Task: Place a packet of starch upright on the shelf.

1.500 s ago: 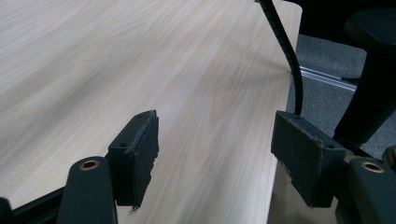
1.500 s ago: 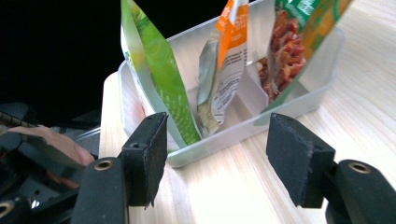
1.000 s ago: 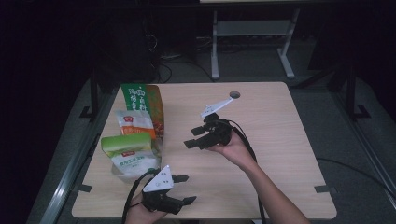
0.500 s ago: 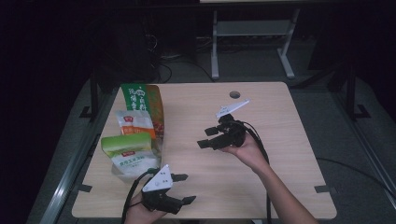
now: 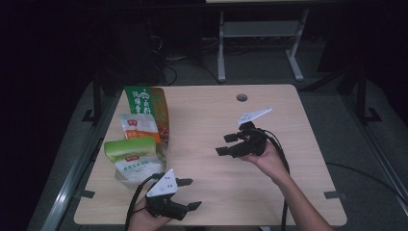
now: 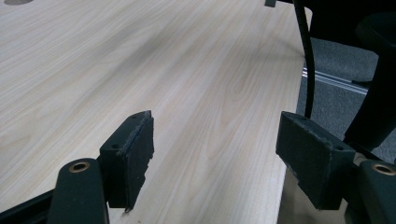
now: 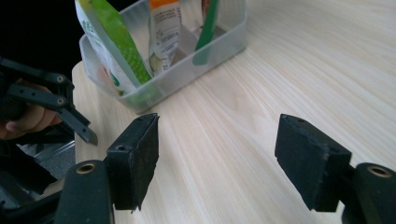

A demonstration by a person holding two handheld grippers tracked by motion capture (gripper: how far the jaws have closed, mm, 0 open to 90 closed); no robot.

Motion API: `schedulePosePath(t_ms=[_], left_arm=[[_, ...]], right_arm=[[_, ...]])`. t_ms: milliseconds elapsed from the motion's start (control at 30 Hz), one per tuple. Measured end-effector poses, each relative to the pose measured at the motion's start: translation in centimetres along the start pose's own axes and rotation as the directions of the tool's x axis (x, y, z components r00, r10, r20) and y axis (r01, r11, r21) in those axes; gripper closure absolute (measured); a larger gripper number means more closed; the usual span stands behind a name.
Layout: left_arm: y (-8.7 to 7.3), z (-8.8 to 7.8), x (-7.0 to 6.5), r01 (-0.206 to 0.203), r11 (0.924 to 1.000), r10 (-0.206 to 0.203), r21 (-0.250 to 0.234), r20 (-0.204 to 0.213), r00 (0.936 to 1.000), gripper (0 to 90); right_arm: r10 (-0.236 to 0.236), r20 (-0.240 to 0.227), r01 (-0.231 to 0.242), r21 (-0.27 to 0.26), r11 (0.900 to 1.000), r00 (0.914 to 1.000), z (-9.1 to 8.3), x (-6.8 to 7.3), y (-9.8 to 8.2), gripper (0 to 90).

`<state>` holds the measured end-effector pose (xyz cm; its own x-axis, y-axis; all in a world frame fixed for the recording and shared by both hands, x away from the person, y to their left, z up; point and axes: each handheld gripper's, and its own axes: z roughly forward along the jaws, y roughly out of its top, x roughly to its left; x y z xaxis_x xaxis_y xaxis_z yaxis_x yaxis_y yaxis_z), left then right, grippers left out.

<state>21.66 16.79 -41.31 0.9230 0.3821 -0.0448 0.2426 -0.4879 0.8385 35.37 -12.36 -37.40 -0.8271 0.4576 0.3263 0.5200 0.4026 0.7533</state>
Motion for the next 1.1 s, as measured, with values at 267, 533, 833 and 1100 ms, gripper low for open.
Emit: schedulePosePath(t_ms=[267, 533, 833, 1100], left_arm=[[0.0, 0.1, 0.0, 0.005, 1.0000, -0.005, -0.001, -0.003, 1.0000, 26.1], [0.0, 0.2, 0.0, 0.012, 0.9999, -0.012, 0.000, -0.005, 0.9999, 26.2], [-0.1, 0.1, 0.0, 0.019, 0.9998, -0.019, 0.007, -0.004, 0.9998, 26.2], [-0.2, 0.1, 0.1, 0.022, 0.9997, -0.022, 0.003, -0.009, 0.9997, 26.2]], right_arm=[[0.025, 0.032, -0.025, -0.006, 1.000, 0.9992, -1.6, -0.7, -2.1, 29.5], [0.059, 0.042, -0.058, -0.024, 0.998, 0.9974, -3.2, -1.3, -4.3, 29.1], [0.103, 0.065, -0.100, -0.044, 0.994, 0.9926, -4.9, -1.9, -7.1, 29.1], [0.147, 0.077, -0.142, -0.057, 0.988, 0.9862, -5.8, -2.3, -9.6, 28.7]])
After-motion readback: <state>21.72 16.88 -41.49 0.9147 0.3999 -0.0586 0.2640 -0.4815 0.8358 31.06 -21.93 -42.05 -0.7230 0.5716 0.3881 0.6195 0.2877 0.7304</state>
